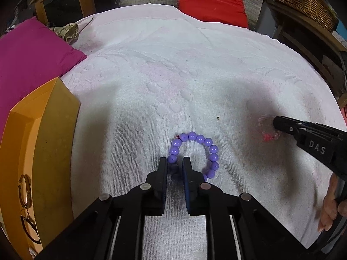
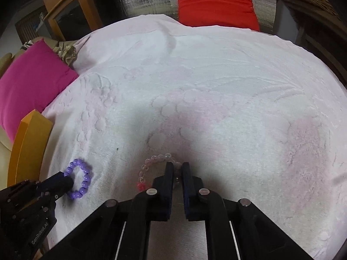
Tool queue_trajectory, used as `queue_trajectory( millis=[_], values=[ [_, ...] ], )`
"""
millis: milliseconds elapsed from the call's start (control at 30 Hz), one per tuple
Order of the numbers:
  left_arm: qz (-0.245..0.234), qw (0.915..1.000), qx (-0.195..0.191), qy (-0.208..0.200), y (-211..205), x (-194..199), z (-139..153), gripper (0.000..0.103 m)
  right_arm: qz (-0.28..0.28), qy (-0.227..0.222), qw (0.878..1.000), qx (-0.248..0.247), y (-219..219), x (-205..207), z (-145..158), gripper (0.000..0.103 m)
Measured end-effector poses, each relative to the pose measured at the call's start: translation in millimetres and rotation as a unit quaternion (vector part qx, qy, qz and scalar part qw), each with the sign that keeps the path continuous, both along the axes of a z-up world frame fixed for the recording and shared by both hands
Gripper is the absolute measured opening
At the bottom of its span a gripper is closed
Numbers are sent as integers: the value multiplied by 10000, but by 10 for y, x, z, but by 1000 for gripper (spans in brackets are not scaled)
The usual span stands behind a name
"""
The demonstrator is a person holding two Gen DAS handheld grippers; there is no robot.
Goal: Organize jewelry
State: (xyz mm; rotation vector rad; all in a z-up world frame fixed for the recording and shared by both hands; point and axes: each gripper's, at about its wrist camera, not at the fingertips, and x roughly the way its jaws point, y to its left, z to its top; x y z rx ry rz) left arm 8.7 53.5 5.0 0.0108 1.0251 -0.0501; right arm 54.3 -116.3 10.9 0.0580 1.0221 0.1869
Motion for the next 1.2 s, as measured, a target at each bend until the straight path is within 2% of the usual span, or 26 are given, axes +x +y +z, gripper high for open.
queue_trajectory(
  millis=[67,300,467,567,600,667,700,767,800,833,867,1000,1200],
  values=[
    [8,10000,19,-4,-7,-11,1,15,-39,19,10000,76,-55,-19,16,9],
    [-39,10000,48,-32,-36,-43,28,31,-104,130,9971,737,-340,-48,83,9],
    [-173,9998,-115,5,-25,-55,45,32,-235,466,9881,1445,-608,-16,31,9],
    [-402,9989,-221,77,-42,-70,37,33,-330,569,9840,1657,-729,-11,20,9],
    [-449,9987,-219,80,-40,-80,39,35,-353,610,9825,1722,-753,-6,17,12],
    [-481,9987,-176,43,-18,-90,51,48,-410,668,9803,1815,-793,1,19,12],
    [-483,9987,-158,14,-4,-100,60,57,-426,685,9800,1820,-812,2,17,12],
    [-496,9986,-164,-17,14,-116,69,59,-486,705,9815,1714,-817,0,18,21],
    [-546,9983,-201,-7,19,-126,72,59,-494,721,9819,1683,-812,5,17,35],
    [-585,9980,-218,-1,7,-143,69,60,-478,727,9818,1686,-813,5,19,55],
    [-639,9977,-221,4,-3,-155,69,60,-448,679,9816,1730,-798,-4,31,62],
    [-738,9970,-245,-4,-36,-187,73,61,-237,311,9888,1440,-657,-66,121,64],
    [-782,9963,-336,63,-90,-130,18,62,133,184,9976,648,-368,-91,57,64]
  ],
)
